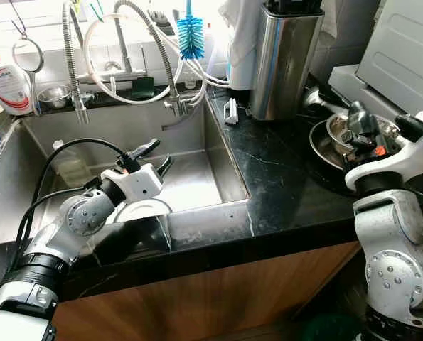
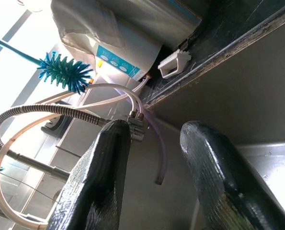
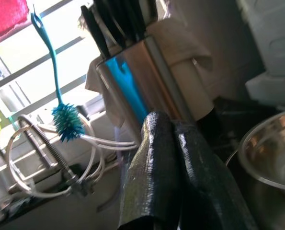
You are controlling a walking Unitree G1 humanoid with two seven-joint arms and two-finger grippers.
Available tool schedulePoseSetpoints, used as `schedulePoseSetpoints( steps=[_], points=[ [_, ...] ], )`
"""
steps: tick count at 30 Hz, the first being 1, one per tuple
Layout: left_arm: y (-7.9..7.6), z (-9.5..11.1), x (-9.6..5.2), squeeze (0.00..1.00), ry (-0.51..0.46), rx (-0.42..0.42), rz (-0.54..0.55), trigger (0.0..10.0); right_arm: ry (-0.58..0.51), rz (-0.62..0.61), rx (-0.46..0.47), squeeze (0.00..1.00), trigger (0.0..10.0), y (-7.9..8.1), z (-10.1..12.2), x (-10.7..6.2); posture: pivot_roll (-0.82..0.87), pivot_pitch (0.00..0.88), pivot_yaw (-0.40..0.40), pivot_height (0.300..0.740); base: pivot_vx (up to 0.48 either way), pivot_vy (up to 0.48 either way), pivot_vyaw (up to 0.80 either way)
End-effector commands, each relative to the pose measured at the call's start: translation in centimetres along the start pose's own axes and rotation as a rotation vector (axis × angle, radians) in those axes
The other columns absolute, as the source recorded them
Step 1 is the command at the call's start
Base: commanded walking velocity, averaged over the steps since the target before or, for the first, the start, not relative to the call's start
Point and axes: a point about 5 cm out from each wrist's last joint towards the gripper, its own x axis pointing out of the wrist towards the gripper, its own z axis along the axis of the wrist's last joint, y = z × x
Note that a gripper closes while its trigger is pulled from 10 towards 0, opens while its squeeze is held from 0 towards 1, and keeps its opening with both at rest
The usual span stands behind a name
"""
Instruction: Kitchen organization
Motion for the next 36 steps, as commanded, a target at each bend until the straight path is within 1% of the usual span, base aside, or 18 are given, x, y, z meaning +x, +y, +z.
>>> schedulePoseSetpoints(
  steps=[1,2,4,6,7,11,12,15,16,17,18,21,22,24,26,28,32,36],
  points=[
    [0.0,-0.3,-0.1,0.00,0.020,0.023,-0.022,10.0,0.000,0.033,0.037,0.00,10.0,0.7,0.4,-0.2,0.03,0.048,0.023,0.740,0.000,0.000,0.00],
    [0.0,-0.3,-0.1,0.00,0.020,0.023,-0.022,10.0,0.000,0.033,0.037,0.00,10.0,0.7,0.4,-0.2,0.03,0.048,0.023,0.740,0.000,0.000,0.00],
    [0.0,-0.3,-0.1,0.00,0.022,0.025,-0.020,10.0,0.037,0.064,0.063,0.00,10.0,1.1,0.0,-0.2,0.03,0.048,0.022,0.740,0.000,0.000,0.00],
    [0.1,-0.3,-0.1,0.00,0.025,0.026,-0.018,10.0,0.044,0.078,0.096,0.00,10.0,1.4,0.1,-0.2,0.03,0.048,0.022,0.740,0.000,0.000,0.00],
    [0.1,-0.3,-0.1,0.00,0.025,0.026,-0.018,10.0,0.044,0.078,0.096,0.00,10.0,1.4,0.1,-0.2,0.03,0.048,0.022,0.740,0.000,0.000,0.00],
    [0.1,-0.4,-0.1,0.00,0.027,0.030,-0.015,10.0,0.052,0.111,0.174,0.00,10.0,1.8,0.4,-0.3,0.03,0.049,0.022,0.740,0.000,0.000,0.00],
    [0.1,-0.4,0.0,0.00,0.028,0.031,-0.014,10.0,0.049,0.132,0.234,0.00,10.0,2.0,0.5,-0.3,0.03,0.049,0.022,0.740,0.000,0.000,0.00],
    [0.1,-0.4,0.0,0.00,0.029,0.033,-0.013,10.0,0.037,0.160,0.302,0.00,10.0,2.2,0.8,-0.4,0.03,0.049,0.021,0.740,0.000,0.000,0.00],
    [0.1,-0.3,0.0,0.00,0.029,0.035,-0.015,10.0,0.031,0.174,0.365,0.00,10.0,2.3,0.9,-0.5,0.03,0.049,0.021,0.740,0.000,0.000,0.00],
    [0.1,-0.3,0.0,0.00,0.030,0.036,-0.016,10.0,0.030,0.174,0.393,0.00,10.0,2.2,0.9,-0.5,0.03,0.049,0.021,0.740,0.000,0.000,0.00],
    [0.1,-0.3,0.0,0.00,0.030,0.036,-0.016,10.0,0.030,0.174,0.393,0.00,10.0,2.2,0.9,-0.5,0.03,0.049,0.021,0.740,0.000,0.000,0.00],
    [0.0,-0.3,0.1,0.00,0.029,0.040,-0.019,10.0,0.053,0.161,0.471,0.00,10.0,1.8,0.6,-0.6,0.03,0.048,0.020,0.740,0.000,0.000,0.00],
    [0.0,-0.3,0.1,0.00,0.029,0.042,-0.021,10.0,0.083,0.136,0.482,0.00,10.0,1.2,0.1,-0.8,0.03,0.048,0.020,0.740,0.000,0.000,0.00],
    [0.0,-0.3,0.1,0.00,0.030,0.043,-0.022,10.0,0.096,0.128,0.471,0.00,10.0,0.9,-0.1,-0.9,0.03,0.048,0.020,0.740,0.000,0.000,0.00],
    [0.0,-0.3,0.1,0.00,0.031,0.044,-0.022,10.0,0.110,0.125,0.483,0.00,10.0,0.8,-0.3,-0.9,0.03,0.048,0.020,0.740,0.000,0.000,0.00],
    [0.0,-0.3,0.0,0.00,0.033,0.046,-0.025,10.0,0.148,0.139,0.502,0.00,10.0,0.5,-0.7,-1.3,0.03,0.049,0.019,0.740,0.000,0.000,0.00],
    [-0.1,-0.4,0.0,0.00,0.034,0.047,-0.027,10.0,0.183,0.153,0.494,0.00,10.0,0.2,-1.0,-1.6,0.03,0.049,0.019,0.740,0.000,0.000,0.00],
    [-0.1,-0.4,0.0,0.00,0.033,0.053,-0.032,10.0,0.217,0.206,0.532,0.00,10.0,0.1,-1.2,-2.2,0.03,0.046,0.019,0.740,0.000,0.000,0.00]
  ],
)
